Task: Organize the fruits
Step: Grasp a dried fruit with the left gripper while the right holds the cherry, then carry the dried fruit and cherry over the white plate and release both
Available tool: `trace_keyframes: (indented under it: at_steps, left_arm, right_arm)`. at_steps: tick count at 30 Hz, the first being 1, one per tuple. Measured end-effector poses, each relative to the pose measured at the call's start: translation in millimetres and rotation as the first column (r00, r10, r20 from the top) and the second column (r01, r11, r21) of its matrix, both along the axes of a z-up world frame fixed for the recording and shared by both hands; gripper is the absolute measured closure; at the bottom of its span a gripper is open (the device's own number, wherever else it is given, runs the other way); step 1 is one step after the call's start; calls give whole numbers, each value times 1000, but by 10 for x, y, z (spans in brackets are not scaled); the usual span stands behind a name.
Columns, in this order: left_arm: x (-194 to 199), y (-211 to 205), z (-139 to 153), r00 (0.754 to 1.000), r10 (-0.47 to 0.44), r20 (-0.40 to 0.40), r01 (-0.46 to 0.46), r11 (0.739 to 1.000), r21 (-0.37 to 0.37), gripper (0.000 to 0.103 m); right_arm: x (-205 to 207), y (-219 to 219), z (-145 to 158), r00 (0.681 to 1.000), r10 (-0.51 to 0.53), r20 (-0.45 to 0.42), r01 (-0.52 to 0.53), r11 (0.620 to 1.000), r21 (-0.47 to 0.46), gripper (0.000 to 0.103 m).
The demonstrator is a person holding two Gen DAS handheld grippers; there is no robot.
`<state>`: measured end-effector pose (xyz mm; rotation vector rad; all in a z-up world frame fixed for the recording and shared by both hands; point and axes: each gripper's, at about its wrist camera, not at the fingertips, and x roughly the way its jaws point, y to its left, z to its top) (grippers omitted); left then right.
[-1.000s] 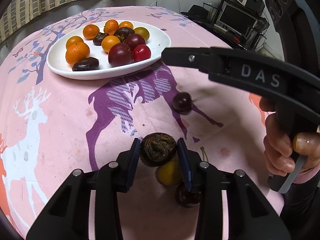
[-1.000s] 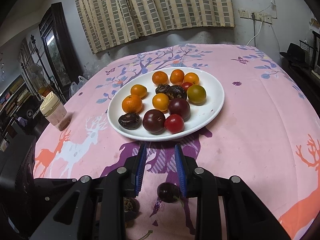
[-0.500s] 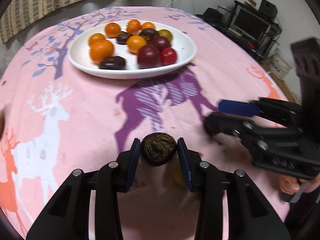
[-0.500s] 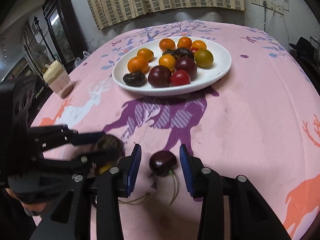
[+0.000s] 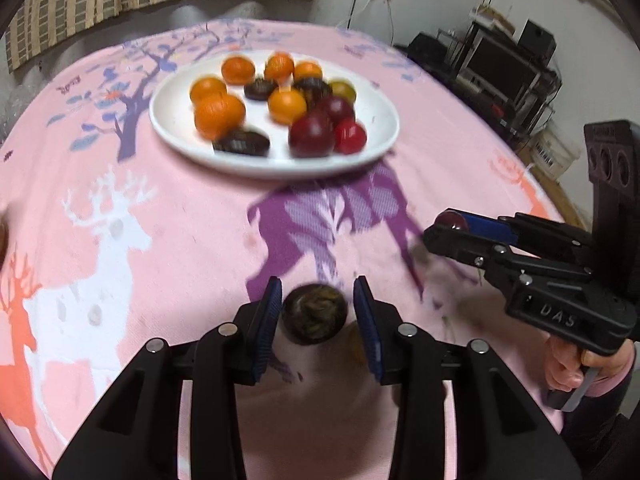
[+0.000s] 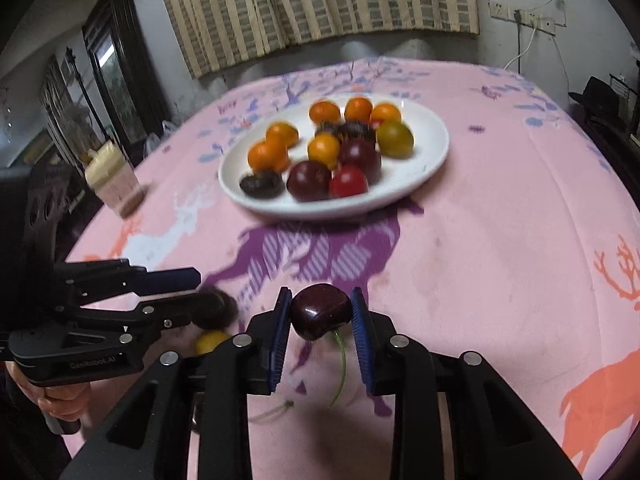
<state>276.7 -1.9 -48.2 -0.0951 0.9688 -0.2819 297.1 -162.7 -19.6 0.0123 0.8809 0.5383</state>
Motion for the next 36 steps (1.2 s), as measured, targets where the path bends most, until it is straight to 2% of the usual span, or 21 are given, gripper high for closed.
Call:
trace_keyframes:
  at_steps: [2,4,6,9,13,15,19,22,26,29,32,36]
  left_arm:
    - [76,51,167,999,-13,37,13,1000,-13,66]
    - [181,89,316,997,-3,83,1,1000,24,66]
    - [227,144,357,996,-8,83,7,1000,11,68]
    - [157,131,248,997,-56,45,56,998,-5,68]
    - [30,-38,-46,992,-128,-17,129,989,68,68]
    - [-16,-50,-132,992,-125,-12,126,987,105,66]
    - [-25,-14,-194,991,-131,-26,132,989,70,66]
    - [-48,-76,-228,991,-133,-1,132,985,108,67]
    - [-10,-37,-228,993,-122,-9,122,989,89,68]
    - [-53,-65,-217,992,-124,1,124,986,108,68]
    - [-88,-43,-142,992,-124,25,121,987,105,68]
    - [76,27,211,985,-125,115,112,987,116,68]
  right_arm:
    - [101,19,157,999,-8,47,6,1000,29,73]
    - [205,41,270,996,-17,85,12,998,55,73]
    - [310,56,345,993,-36,111,28,997,73,73]
    - [306,38,333,994,-32,107,22,995,95,73]
    - [285,28,320,994,-31,101,22,996,91,73]
    - [261,12,333,994,-31,104,21,995,98,73]
    - [228,-5,338,994,-36,106,25,994,103,73]
    - [228,5,323,995,-30,98,19,994,103,73]
    - [198,35,317,994,-22,103,12,995,94,73]
    - [197,34,313,994,-27,101,18,996,93,73]
    - [207,28,316,994,-34,101,24,994,102,73]
    - [314,37,370,994,-42,102,30,992,122,73]
